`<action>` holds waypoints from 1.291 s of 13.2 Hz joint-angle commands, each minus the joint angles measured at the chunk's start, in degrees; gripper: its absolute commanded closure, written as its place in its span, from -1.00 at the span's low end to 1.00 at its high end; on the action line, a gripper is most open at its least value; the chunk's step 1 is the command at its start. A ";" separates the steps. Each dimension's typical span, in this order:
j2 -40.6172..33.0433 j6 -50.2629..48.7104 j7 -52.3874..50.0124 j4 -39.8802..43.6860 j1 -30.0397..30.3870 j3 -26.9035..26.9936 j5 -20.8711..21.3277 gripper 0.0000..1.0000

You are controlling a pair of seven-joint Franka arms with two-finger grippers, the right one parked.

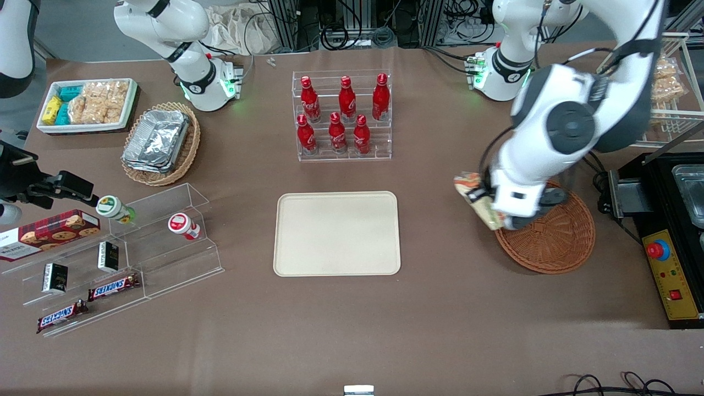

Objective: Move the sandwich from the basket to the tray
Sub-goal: 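Carry the held sandwich with the left gripper over the cream tray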

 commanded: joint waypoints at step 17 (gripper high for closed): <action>26.04 18.33 8.91 7.77 -17.33 -0.37 14.57 -0.99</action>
